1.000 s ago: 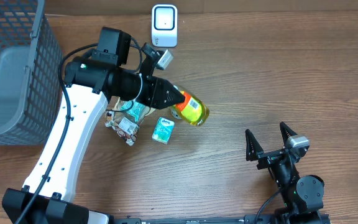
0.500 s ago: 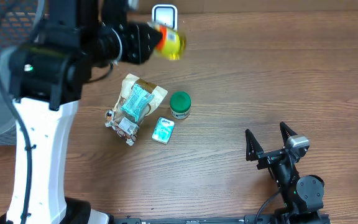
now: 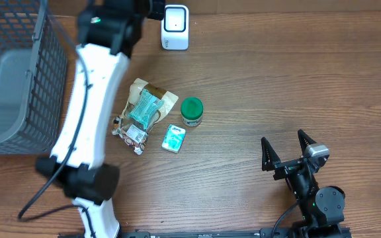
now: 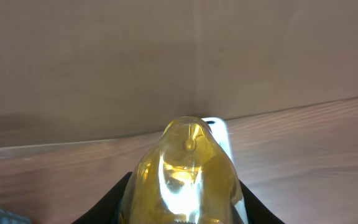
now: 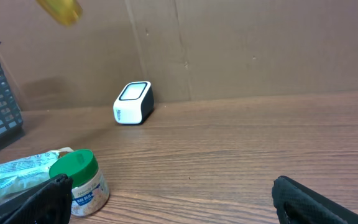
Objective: Scan the item barcode
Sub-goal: 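Hold the yellow bottle in front of the white scanner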
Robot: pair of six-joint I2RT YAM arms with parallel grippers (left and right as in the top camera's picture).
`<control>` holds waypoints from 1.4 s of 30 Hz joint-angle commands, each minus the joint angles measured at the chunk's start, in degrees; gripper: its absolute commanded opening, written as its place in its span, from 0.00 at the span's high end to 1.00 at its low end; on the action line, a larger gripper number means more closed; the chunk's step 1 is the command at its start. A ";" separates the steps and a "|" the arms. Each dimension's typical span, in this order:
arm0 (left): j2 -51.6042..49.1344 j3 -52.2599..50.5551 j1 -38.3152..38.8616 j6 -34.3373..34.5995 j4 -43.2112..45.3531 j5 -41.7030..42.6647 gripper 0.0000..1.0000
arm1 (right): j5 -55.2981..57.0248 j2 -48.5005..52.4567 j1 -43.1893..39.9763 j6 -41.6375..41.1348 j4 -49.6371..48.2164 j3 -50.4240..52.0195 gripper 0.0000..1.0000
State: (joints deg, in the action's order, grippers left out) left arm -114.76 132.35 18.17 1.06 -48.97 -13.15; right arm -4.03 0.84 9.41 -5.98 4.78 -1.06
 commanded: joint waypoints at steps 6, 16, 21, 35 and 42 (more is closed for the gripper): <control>-11.13 0.52 5.64 -16.50 12.26 -25.55 0.94 | 0.52 -0.68 -0.17 0.20 -0.17 0.61 0.00; -22.62 0.52 8.92 -32.00 28.11 -34.23 0.93 | 0.52 -0.68 -0.17 0.20 -0.20 0.59 0.00; -26.67 0.52 9.14 -36.46 32.35 -39.19 0.95 | 0.52 -0.68 -0.15 0.20 -0.17 0.61 0.00; -29.35 0.39 9.07 -32.04 33.83 -38.71 0.94 | 0.52 -0.68 -0.17 0.20 -0.17 0.61 0.00; -30.05 0.22 9.03 -30.21 34.03 -38.60 0.93 | 0.52 -0.68 -0.17 0.20 -0.17 0.61 0.00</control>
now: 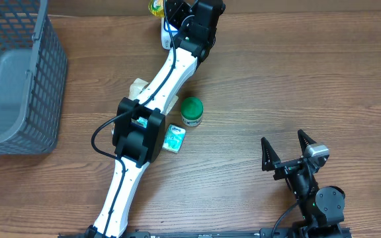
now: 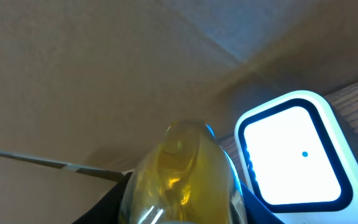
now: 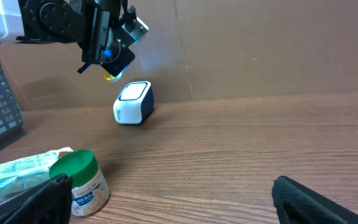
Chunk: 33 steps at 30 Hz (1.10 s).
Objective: Scan the item barcode
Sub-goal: 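Hold the yellow bottle in front of the white scanner, then carry the yellow bottle right and lower it onto the table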
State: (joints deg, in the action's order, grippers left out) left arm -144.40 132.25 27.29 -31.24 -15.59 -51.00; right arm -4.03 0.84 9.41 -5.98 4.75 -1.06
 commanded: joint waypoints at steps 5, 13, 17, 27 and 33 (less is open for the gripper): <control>0.37 0.68 -0.11 2.10 2.51 -5.40 0.90 | 0.52 -0.68 -0.15 0.20 -0.15 0.61 0.00; 10.27 0.74 3.13 8.59 -3.96 0.13 0.87 | 0.52 -0.68 -0.17 0.20 -0.15 0.61 0.00; 17.64 0.74 4.33 21.49 -13.42 10.93 0.86 | 0.52 -0.68 -0.17 0.20 -0.15 0.61 0.00; 27.89 0.72 6.25 51.36 -38.47 50.64 0.90 | 0.52 -0.68 -0.17 0.20 -0.15 0.59 0.00; 26.64 0.28 10.78 54.38 -49.31 50.49 0.95 | 0.52 -0.68 -0.17 0.20 -0.17 0.59 0.00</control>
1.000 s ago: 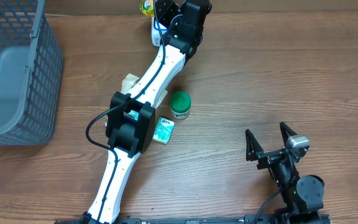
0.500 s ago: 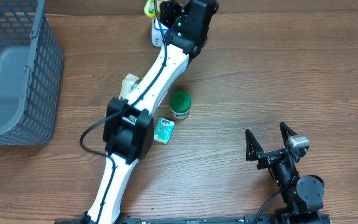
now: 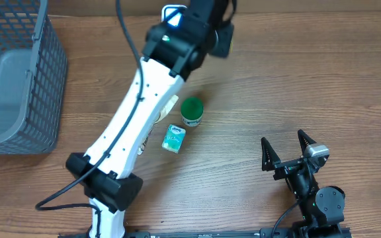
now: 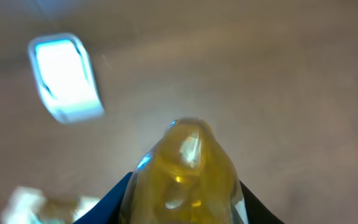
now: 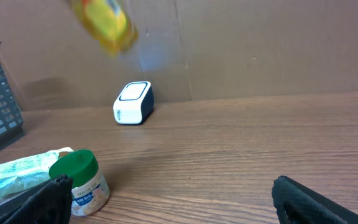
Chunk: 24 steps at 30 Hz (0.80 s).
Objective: Scan the item barcode
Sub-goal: 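Carry the yellow bottle right and lower it onto the table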
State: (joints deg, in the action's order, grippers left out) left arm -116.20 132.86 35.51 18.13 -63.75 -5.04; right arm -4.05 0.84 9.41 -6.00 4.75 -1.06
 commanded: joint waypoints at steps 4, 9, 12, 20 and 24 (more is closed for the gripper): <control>-2.84 -0.55 5.70 10.10 -5.55 4.42 0.95 | 0.55 -0.68 -0.17 0.22 -0.15 0.59 0.00; -5.40 -0.68 9.64 12.50 -7.72 4.44 0.94 | 0.55 -0.68 -0.17 0.20 -0.17 0.59 0.00; -7.50 -0.72 11.34 17.20 -8.22 4.42 0.96 | 0.55 -0.68 -0.17 0.22 -0.15 0.59 0.00; -14.14 -0.72 13.66 20.94 -7.48 2.80 0.94 | 0.55 -0.68 -0.17 0.22 -0.15 0.59 0.00; -16.37 -0.72 13.66 21.38 -6.64 -0.59 0.91 | 0.55 -0.68 -0.17 0.22 -0.15 0.61 0.00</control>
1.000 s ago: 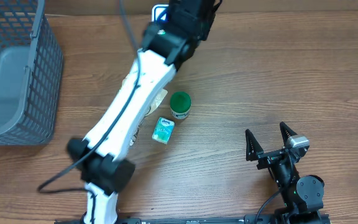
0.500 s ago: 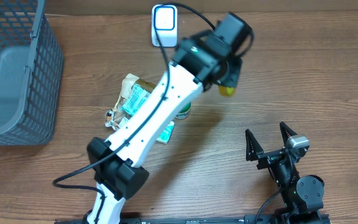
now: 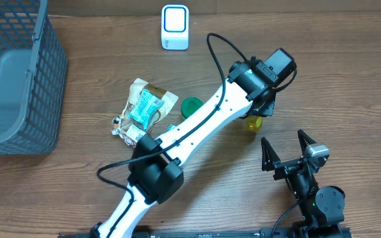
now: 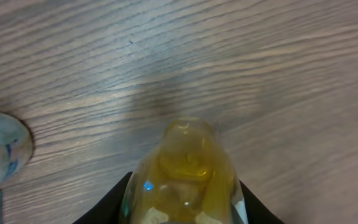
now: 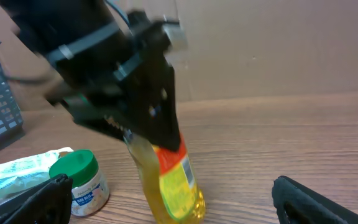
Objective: Scan the item barcode
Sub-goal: 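Carry the yellow bottle right and lower it onto the table, then open the left gripper and lift it off the yellow bottle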
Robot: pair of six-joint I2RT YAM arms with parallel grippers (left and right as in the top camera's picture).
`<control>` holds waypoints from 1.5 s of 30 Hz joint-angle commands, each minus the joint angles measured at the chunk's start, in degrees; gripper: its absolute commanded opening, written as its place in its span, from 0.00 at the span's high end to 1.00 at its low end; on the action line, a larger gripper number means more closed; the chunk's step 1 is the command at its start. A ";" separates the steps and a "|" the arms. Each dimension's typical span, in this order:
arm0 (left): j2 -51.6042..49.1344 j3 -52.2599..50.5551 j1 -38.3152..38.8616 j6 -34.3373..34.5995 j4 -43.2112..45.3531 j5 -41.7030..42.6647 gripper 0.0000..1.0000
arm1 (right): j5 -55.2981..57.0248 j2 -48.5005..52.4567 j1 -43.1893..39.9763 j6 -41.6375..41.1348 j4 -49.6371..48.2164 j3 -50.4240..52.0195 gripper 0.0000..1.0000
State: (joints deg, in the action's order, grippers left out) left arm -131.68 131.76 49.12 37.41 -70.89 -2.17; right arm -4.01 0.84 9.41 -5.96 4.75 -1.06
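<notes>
A yellow bottle (image 5: 166, 180) with an orange and yellow label stands slightly tilted with its base at the wood table, right of the green-lidded jar (image 5: 79, 179). My left gripper (image 3: 259, 106) is shut on its upper part. In the left wrist view the bottle (image 4: 188, 165) fills the space between the black fingers (image 4: 114, 200). The white scanner (image 3: 174, 27) sits at the back edge, far from the bottle. My right gripper (image 3: 283, 143) rests open near the front right, with nothing in it.
A grey mesh basket (image 3: 18, 73) stands at the far left. Snack packets (image 3: 141, 109) lie left of the jar, with a small teal pack partly hidden under the left arm. A cardboard wall (image 5: 260, 43) closes the back.
The left gripper has moved with the bottle from high up near the scanner to the middle right of the table. The bottle is now down at the table beside the jar.
The left gripper held the bottle high at the back, left of the scanner. Then the bottle was right beside the lit scanner. Then it was held above the table to the scanner's right, and now it is down beside the jar. The right arm stayed still.
</notes>
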 commanded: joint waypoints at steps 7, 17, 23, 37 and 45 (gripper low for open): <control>-1.18 0.37 0.04 3.30 2.27 -8.98 0.83 | 0.50 -0.68 -0.17 0.17 -0.15 0.59 0.00; -2.45 0.24 0.48 2.82 4.79 -11.26 0.82 | 0.50 -0.68 -0.17 0.17 -0.17 0.59 0.00; -2.54 0.22 0.59 2.43 5.11 -11.37 0.79 | 0.50 -0.68 -0.17 0.17 -0.17 0.59 0.00; -3.02 -1.68 0.83 2.43 4.85 -11.32 0.49 | 0.50 -0.68 -0.17 0.17 -0.15 0.61 0.00; -2.99 -1.95 0.83 2.40 4.66 -10.86 0.26 | 0.50 -0.68 -0.17 0.17 -0.17 0.61 0.00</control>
State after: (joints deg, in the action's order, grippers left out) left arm -134.28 130.41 49.54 39.27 -66.19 -12.29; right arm -4.03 0.84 9.41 -5.96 4.73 -1.06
